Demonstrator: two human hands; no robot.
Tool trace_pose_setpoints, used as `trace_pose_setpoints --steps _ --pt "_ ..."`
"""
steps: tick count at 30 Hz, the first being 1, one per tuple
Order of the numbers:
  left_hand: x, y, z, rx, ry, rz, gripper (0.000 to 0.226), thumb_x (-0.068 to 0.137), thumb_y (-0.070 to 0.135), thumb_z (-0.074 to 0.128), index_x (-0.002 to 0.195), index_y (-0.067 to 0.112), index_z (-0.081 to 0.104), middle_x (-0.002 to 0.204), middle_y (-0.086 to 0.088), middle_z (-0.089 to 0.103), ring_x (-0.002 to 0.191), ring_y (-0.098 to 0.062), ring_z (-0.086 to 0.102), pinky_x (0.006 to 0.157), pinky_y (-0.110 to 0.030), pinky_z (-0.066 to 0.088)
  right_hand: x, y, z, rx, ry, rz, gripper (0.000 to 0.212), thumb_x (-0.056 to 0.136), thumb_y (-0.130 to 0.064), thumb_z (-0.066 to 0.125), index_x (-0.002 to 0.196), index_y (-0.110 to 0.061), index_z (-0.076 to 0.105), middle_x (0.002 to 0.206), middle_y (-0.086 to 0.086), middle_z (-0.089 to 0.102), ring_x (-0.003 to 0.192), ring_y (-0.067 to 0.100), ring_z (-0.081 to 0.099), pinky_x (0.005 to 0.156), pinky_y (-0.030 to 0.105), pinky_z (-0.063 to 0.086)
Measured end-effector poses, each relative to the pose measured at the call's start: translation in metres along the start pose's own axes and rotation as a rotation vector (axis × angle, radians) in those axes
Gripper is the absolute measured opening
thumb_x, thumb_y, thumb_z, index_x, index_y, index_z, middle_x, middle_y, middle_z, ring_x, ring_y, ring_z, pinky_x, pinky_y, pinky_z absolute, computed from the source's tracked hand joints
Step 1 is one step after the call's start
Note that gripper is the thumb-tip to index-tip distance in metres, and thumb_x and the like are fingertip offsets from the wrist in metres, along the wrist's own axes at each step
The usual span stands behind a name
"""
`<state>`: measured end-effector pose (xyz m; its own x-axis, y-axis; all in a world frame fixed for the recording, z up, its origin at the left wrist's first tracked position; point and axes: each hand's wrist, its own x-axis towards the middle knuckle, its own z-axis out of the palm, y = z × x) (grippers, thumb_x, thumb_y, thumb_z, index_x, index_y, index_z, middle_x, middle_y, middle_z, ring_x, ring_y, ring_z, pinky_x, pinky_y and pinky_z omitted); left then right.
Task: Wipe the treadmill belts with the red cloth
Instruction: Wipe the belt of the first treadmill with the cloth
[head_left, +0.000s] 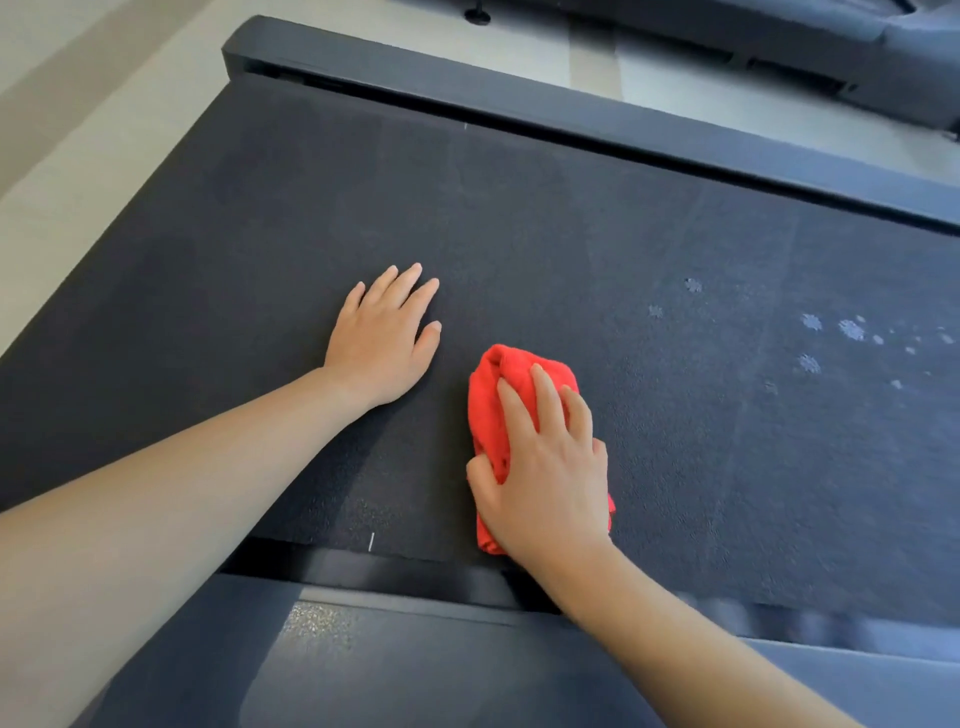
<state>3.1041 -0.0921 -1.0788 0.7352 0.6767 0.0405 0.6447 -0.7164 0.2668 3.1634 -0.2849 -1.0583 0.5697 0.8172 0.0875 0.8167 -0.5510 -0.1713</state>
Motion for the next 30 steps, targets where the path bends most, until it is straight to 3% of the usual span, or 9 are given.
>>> trace_pose_setpoints --steps 3,8,15,21,25,30 --pt "0.000 -0.001 0.001 -0.010 0.008 0.002 0.052 0.098 0.034 0.035 0.147 0.019 0.027 0.158 0.000 0.017 0.146 -0.020 0.010 0.116 -0.044 0.009 -0.002 -0.003 0.002 -0.020 0.019 0.019 0.062 0.072 -0.043 0.044 0.129 -0.021 0.052 0.143 0.006 0.044 0.125 0.035 0.038 0.075 0.047 0.048" --pt "0.003 0.010 0.000 -0.040 -0.024 0.045 0.052 0.098 0.033 0.035 0.147 0.019 0.027 0.158 0.002 0.016 0.146 -0.017 0.007 0.116 -0.050 0.007 0.007 0.002 0.000 0.026 -0.018 0.047 0.064 0.076 -0.042 0.044 0.137 -0.024 0.044 0.151 0.001 0.031 0.134 0.032 0.026 0.086 0.047 0.042" --pt "0.020 0.055 0.015 -0.022 -0.072 0.170 0.055 0.098 0.037 0.032 0.149 0.017 0.021 0.158 0.004 0.013 0.146 -0.015 0.005 0.116 -0.050 0.004 0.007 0.054 -0.009 0.017 0.032 0.209 0.065 0.077 -0.043 0.042 0.140 -0.026 0.040 0.153 -0.002 0.027 0.139 0.028 0.022 0.093 0.048 0.040" --pt "0.025 0.060 0.018 -0.006 -0.062 0.166 0.056 0.097 0.039 0.034 0.148 0.017 0.023 0.158 0.004 0.014 0.146 -0.015 0.008 0.115 -0.052 0.004 0.056 0.074 -0.010 0.046 0.055 0.174 0.064 0.075 -0.043 0.043 0.136 -0.024 0.046 0.150 -0.001 0.035 0.136 0.028 0.027 0.091 0.046 0.044" --pt "0.025 0.060 0.018 -0.004 -0.063 0.173 0.057 0.097 0.040 0.035 0.148 0.018 0.023 0.158 0.005 0.014 0.146 -0.015 0.007 0.115 -0.054 0.005 0.038 0.073 -0.005 0.031 0.140 0.140 0.061 0.073 -0.041 0.050 0.131 -0.022 0.053 0.146 0.003 0.042 0.132 0.031 0.037 0.084 0.044 0.047" --pt "0.041 0.069 0.018 -0.014 -0.081 0.147 0.057 0.097 0.041 0.034 0.148 0.020 0.022 0.158 0.005 0.012 0.146 -0.014 0.005 0.115 -0.055 0.003 0.065 0.083 -0.006 0.043 0.054 0.147 0.060 0.079 -0.042 0.044 0.137 -0.026 0.045 0.152 -0.002 0.031 0.140 0.025 0.024 0.094 0.043 0.041"
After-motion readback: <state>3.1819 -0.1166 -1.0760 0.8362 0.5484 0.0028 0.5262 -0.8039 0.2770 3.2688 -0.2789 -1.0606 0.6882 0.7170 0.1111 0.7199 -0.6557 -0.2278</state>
